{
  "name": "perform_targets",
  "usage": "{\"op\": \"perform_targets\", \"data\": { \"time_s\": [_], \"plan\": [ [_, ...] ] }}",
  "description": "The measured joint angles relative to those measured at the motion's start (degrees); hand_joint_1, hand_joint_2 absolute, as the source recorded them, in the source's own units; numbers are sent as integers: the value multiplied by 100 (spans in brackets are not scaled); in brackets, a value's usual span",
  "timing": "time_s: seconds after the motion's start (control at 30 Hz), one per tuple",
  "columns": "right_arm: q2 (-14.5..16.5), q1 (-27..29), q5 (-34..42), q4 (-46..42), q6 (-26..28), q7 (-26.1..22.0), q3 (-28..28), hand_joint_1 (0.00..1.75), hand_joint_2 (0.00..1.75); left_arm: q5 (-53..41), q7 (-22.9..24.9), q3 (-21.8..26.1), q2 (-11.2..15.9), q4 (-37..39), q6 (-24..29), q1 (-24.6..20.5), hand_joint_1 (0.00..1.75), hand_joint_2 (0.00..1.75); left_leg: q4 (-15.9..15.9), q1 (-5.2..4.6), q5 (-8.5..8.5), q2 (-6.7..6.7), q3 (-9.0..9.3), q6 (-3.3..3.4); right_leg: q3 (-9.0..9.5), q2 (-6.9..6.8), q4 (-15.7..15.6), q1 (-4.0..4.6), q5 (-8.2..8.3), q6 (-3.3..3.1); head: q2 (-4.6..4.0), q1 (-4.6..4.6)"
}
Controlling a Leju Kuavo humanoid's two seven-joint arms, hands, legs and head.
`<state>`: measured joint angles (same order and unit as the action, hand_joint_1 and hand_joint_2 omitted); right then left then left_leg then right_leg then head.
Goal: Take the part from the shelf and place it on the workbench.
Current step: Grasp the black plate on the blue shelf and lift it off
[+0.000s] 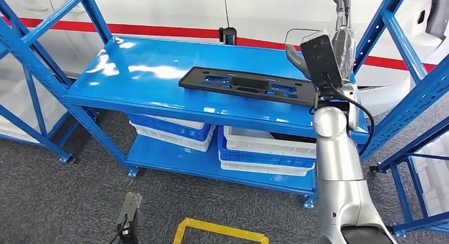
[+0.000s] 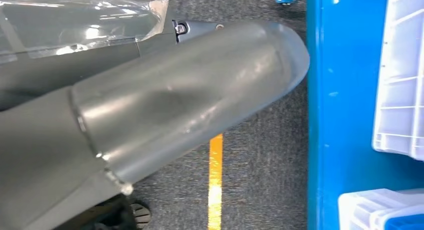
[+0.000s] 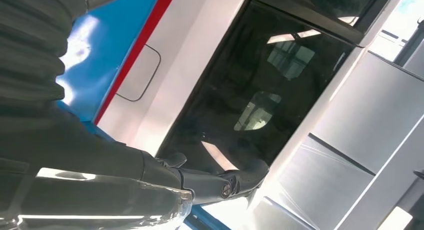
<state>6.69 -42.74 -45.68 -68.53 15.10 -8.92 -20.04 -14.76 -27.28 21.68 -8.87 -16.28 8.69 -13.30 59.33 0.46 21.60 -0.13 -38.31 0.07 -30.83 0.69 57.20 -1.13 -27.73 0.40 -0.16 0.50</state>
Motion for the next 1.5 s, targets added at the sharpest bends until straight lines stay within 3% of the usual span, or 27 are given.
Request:
{"op": "perform_targets", "data": {
  "time_s": [0.03,0.17,0.23,0.3,0.33,0.37,0.4,0.47,0.53,0.6,0.67,0.73,0.83,0.87,0.9,0.97,1.0,1.07,1.17,1.23,1.33,1.37,1.4,1.43,1.5],
  "plan": [
    [5,-7,-5,2,0,-2,-1,0,175,-3,2,-1,2,0,-2,-7,0,0,-167,-20,-10,0,89,38,22,4,-11,10,-17,31,0,0],
    [10,-16,-13,7,7,-5,2,0,175,-7,7,-2,-1,0,-28,-21,0,0,-300,-38,70,-3,253,199,20,-6,140,47,-46,142,0,-5],
    [8,-23,-23,8,25,-8,3,0,175,-13,5,-2,2,0,-75,-39,0,0,-342,-29,89,-10,342,256,-286,-16,670,42,-223,138,0,-12],
    [5,14,-40,10,44,-9,2,0,175,-30,9,-9,2,1,-125,-54,0,0,-344,-39,131,-23,377,289,-775,-17,1411,41,-444,128,-1,-18],
    [3,48,-49,11,50,-8,3,0,175,-44,13,-16,-4,1,-139,-53,0,0,-342,-44,156,-32,399,293,-960,-17,1613,43,-485,138,0,-17],
    [0,77,-58,12,56,-8,5,0,175,-56,17,-25,-9,2,-148,-52,0,0,-340,-47,183,-41,428,290,-1046,-17,1615,44,-435,165,0,-20],
    [-2,94,-67,12,61,-7,8,0,175,-68,21,-33,-13,2,-151,-53,0,0,-337,-50,215,-49,468,280,-1007,-18,1375,46,-270,210,0,-20],
    [-9,106,-80,10,68,-7,11,0,175,-75,25,-41,-18,2,-183,-60,0,0,-322,-57,291,-54,557,244,-737,-34,537,49,193,261,-1,-22],
    [-18,106,-88,5,70,-5,10,0,175,-79,27,-47,-22,3,-252,-71,0,0,-317,-71,367,-50,600,185,-535,-58,7,73,383,156,-1,-22],
    [-28,108,-90,-3,70,-3,15,0,175,-89,22,-65,-30,4,-316,-77,0,0,-271,-78,398,-44,612,125,-480,-58,-63,73,376,11,0,-21],
    [-37,111,-93,-20,71,-2,25,0,175,-110,15,-92,-30,4,-361,-83,0,0,-128,-66,460,-35,588,70,-390,-49,-77,27,417,-59,-1,-19],
    [-41,110,-101,-37,74,-2,32,0,175,-129,24,-132,-27,5,-409,-99,0,0,326,-33,643,-24,355,0,-292,-48,-81,3,389,-114,-1,-3],
    [-49,162,-109,-43,76,-2,34,0,175,-144,60,-177,-27,13,-464,-99,0,0,1297,19,975,-12,-295,-87,-226,-34,-80,7,312,-149,0,14],
    [-51,187,-110,-43,76,-2,36,0,175,-145,69,-180,-26,17,-477,-95,0,0,1352,29,940,-9,-406,-99,-196,-25,-79,7,282,-140,0,18],
    [-54,207,-110,-43,76,-1,39,0,175,-145,74,-183,-21,20,-487,-92,0,0,1189,35,780,-5,-403,-98,-157,-16,-79,6,249,-128,-1,17],
    [-57,222,-110,-52,76,-1,43,0,175,-145,79,-184,-7,22,-499,-92,0,0,382,36,259,1,-115,-62,-57,-5,-83,4,176,-94,-1,16],
    [-60,218,-110,-60,76,-1,44,0,175,-146,80,-185,-2,24,-502,-95,0,0,18,24,113,8,28,-33,-21,-2,-90,11,146,-73,-1,12],
    [-65,216,-111,-74,77,-1,44,0,175,-149,83,-186,-1,26,-504,-99,0,0,-313,-16,62,13,187,48,12,0,-101,25,115,-5,-1,9],
    [-74,231,-112,-103,77,3,46,0,175,-166,86,-190,-5,32,-508,-97,0,0,-369,-38,56,2,307,176,32,-5,12,47,97,106,0,8],
    [-87,219,-112,-123,78,4,46,0,175,-192,107,-198,-3,33,-502,-112,0,0,-383,-30,58,-3,398,231,-153,-20,387,42,-72,106,0,-1],
    [-115,250,-112,-139,77,5,50,0,175,-252,167,-250,1,37,-504,-113,0,0,-381,-38,97,-20,420,273,-816,-27,1410,42,-440,76,0,-14],
    [-128,282,-113,-148,77,9,54,0,175,-284,183,-280,1,40,-511,-101,0,0,-379,-44,114,-30,427,276,-960,-27,1553,44,-463,96,0,-16],
    [-143,312,-117,-166,78,18,61,0,175,-324,199,-309,-1,45,-518,-89,0,0,-376,-52,130,-40,441,274,-997,-28,1484,48,-390,131,0,-21],
    [-156,334,-124,-193,78,28,70,0,175,-367,213,-338,-2,48,-523,-79,0,0,-372,-58,148,-50,460,266,-921,-29,1192,51,-221,171,0,-21],
    [-189,353,-156,-275,77,60,90,0,175,-453,240,-405,0,51,-527,-71,0,0,-355,-75,189,-58,494,233,-645,-40,375,61,190,201,-1,-20]
  ]
}}
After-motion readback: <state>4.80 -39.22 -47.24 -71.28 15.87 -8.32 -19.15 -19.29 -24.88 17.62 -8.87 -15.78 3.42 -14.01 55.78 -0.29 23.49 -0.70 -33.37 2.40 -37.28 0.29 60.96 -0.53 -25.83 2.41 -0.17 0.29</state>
